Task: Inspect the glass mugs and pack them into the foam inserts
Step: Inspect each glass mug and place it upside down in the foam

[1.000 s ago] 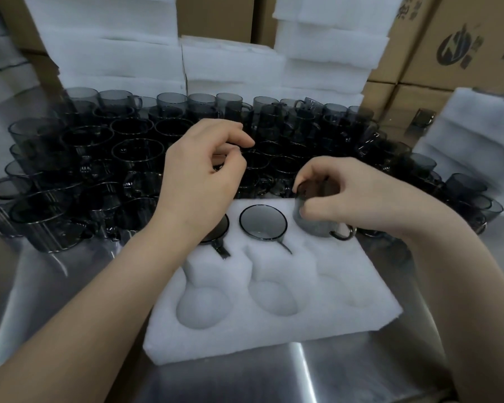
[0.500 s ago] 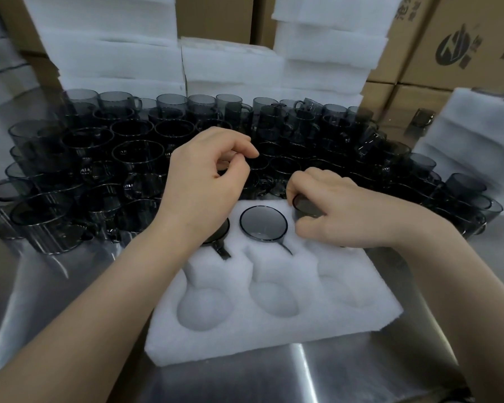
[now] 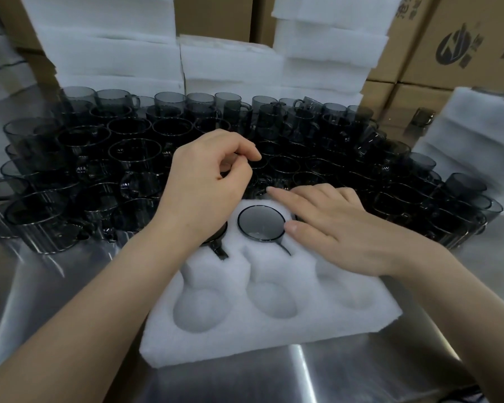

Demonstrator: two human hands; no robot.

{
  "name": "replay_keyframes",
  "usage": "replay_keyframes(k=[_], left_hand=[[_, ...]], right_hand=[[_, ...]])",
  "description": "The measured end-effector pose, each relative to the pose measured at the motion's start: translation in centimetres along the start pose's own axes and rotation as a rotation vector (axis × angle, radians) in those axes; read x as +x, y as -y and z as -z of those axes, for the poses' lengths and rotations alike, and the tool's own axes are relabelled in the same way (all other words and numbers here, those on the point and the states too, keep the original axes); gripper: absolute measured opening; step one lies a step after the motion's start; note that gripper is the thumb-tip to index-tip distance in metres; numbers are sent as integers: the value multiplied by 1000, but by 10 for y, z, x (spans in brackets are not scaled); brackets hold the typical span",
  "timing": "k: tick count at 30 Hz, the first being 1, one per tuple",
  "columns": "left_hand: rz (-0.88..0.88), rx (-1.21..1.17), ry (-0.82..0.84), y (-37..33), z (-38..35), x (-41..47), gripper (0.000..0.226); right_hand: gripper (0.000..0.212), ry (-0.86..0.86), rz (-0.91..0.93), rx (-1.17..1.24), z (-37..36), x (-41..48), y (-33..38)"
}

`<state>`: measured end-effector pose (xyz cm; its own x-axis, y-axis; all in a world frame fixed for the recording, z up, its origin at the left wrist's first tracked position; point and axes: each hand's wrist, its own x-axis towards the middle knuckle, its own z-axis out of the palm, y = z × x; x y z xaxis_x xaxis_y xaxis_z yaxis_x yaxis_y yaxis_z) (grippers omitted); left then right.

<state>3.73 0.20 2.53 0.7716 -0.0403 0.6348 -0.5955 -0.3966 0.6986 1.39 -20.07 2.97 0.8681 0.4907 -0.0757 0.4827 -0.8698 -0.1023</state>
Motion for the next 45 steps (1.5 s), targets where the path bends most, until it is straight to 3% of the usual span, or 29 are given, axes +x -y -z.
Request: replay_keyframes(k=[4, 9, 14, 16, 18, 20, 22, 26, 31, 35, 45], left_hand=[[-11, 18, 4, 0, -1, 0, 24], [-19, 47, 23, -1, -1, 0, 23], [-10, 44, 16, 0, -1, -1, 23], [2, 36, 17, -1, -1, -1, 23], [21, 28, 18, -2, 0, -1, 25], [46, 30, 3, -3, 2, -2, 26], [80, 30, -29, -4, 3, -1, 26], [151, 28, -88, -5, 3, 1, 24], [187, 26, -105, -5, 4, 1, 23], [196, 27, -105, -5, 4, 2, 23], [210, 36, -98, -7, 4, 2, 23]], right_hand=[[77, 45, -21, -59, 2, 2, 2], [66, 58, -27, -57, 2, 3, 1], [59, 54, -37, 106, 13, 10, 1], [51, -110, -19, 154, 21, 16, 3], [38, -393, -17, 224, 34, 25, 1], [31, -648, -138, 351, 50, 36, -8], [32, -765, -269, 528, 63, 49, -18], [30, -622, -341, 547, 61, 69, -26], [12, -457, -278, 358, 33, 80, -25], [12, -340, -270, 102, 13, 95, -27], [12, -436, -303, 119, 13, 94, -32]])
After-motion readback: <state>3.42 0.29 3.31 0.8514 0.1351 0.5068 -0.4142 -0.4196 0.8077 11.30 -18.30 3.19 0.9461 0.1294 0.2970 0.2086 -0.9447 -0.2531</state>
